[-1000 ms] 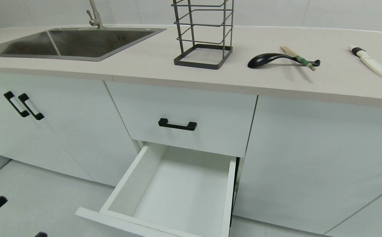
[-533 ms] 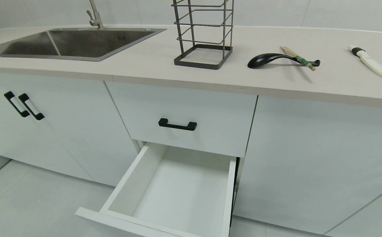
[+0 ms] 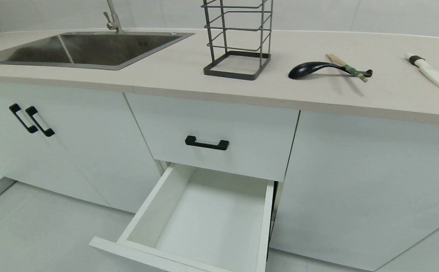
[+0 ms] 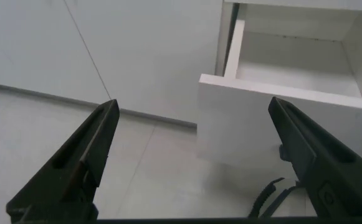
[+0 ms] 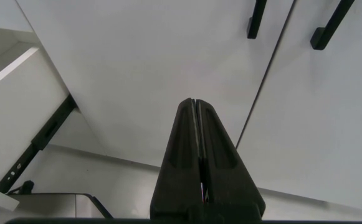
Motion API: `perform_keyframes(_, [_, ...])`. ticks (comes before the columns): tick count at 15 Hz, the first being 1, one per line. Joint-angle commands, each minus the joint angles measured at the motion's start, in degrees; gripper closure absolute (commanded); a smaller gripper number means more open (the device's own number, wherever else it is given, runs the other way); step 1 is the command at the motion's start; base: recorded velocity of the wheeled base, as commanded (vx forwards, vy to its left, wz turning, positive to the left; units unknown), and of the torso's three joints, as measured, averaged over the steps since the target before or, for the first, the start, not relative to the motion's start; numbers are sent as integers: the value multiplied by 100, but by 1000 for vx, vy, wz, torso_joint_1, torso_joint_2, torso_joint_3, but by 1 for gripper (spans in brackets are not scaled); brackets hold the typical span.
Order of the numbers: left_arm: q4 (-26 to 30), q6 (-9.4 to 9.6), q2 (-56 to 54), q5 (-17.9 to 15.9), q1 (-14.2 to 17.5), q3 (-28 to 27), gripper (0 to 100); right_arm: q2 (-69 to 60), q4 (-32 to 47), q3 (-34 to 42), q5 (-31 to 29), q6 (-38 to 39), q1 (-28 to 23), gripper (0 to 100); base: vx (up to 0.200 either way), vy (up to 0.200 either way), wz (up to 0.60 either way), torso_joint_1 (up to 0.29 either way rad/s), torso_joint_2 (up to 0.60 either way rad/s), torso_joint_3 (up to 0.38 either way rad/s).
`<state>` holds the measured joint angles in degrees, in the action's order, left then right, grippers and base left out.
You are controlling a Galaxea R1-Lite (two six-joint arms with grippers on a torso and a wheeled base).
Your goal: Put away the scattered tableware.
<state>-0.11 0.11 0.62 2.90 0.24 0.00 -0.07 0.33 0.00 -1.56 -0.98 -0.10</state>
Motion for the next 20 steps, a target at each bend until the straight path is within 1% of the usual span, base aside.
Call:
perform_keyframes(1, [2, -11, -62, -9, 11, 0, 0, 7, 2, 0, -2, 1, 1, 100, 0, 0, 0, 0, 0, 0])
perform_keyframes(2, [-7, -20, -62, -9, 11, 0, 0, 7, 2, 0, -2, 1, 1, 100, 0, 0, 0, 0, 0, 0])
perform_keyframes(3, [2, -99, -62, -9, 11, 0, 0, 7, 2, 0, -2, 1, 1, 100, 0, 0, 0, 0, 0, 0])
perform_keyframes(4, [2, -222, -62, -9, 11, 0, 0, 7, 2, 0, -2, 1, 1, 100, 0, 0, 0, 0, 0, 0])
perform_keyframes(5, [-7, -248, -62, -9, 11, 0, 0, 7, 2, 0, -2, 10, 1, 100, 0, 0, 0, 0, 0, 0])
perform_keyframes(7, [2, -239, -62, -18, 11, 0, 0, 7, 2, 0, -2, 10, 1, 100, 0, 0, 0, 0, 0, 0])
perform_keyframes(10, [2, -239, -62, -9, 11, 0, 0, 7, 2, 0, -2, 1, 1, 100, 0, 0, -600, 1, 1, 1])
perform_keyframes(14, [-7, -248, -62, -9, 11, 0, 0, 7, 2, 0, -2, 1, 1, 100, 0, 0, 0, 0, 0, 0])
perform_keyframes(17, [-15, -231, -62, -9, 11, 0, 0, 7, 2, 0, -2, 10, 1, 100, 200, 0, 0, 5, 1, 2])
perform_keyframes(20, [-7, -231, -62, -9, 11, 0, 0, 7, 2, 0, -2, 1, 1, 100, 0, 0, 0, 0, 0, 0])
